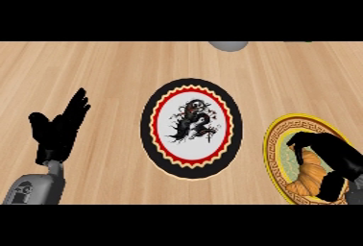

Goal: Pick the croissant from the plate and place it in the plate

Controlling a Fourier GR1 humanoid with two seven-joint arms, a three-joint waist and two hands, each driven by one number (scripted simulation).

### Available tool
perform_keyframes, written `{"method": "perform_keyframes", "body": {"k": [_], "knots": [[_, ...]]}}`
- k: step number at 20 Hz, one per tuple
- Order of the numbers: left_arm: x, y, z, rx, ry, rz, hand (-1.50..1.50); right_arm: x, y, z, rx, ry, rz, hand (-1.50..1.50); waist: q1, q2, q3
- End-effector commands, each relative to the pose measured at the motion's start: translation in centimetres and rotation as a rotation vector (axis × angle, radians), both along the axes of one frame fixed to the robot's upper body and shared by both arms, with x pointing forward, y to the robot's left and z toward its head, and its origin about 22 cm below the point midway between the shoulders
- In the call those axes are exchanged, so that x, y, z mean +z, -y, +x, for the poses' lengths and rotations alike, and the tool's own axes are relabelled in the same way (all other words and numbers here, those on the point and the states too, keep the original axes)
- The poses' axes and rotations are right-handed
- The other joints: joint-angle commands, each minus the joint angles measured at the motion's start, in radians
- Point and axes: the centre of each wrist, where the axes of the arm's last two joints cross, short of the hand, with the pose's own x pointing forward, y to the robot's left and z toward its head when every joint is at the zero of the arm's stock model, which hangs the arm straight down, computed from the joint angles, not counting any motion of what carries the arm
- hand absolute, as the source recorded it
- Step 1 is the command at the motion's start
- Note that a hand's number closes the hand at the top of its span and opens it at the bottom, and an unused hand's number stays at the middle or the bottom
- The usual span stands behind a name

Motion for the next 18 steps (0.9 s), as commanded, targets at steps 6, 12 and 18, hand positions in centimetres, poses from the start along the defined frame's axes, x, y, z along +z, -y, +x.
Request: {"method": "perform_keyframes", "body": {"k": [6, 12, 18], "knots": [[0.5, 2.1, 0.9, -0.08, 0.006, 0.003, 0.0, 3.5, -24.1, -1.5, 0.345, 0.266, 0.228, 1.5, 0.075, -0.003, 0.018], [-0.7, 1.2, 0.4, -0.037, -0.032, 0.005, 0.0, 7.9, -28.1, -4.6, 0.182, 0.62, 0.3, 1.5, 0.042, -0.006, 0.021], [0.6, 0.5, 0.9, -0.039, 0.001, 0.01, 0.0, 8.7, -31.4, -7.1, -0.068, 0.75, 0.321, 1.5, 0.04, 0.003, 0.022]]}}
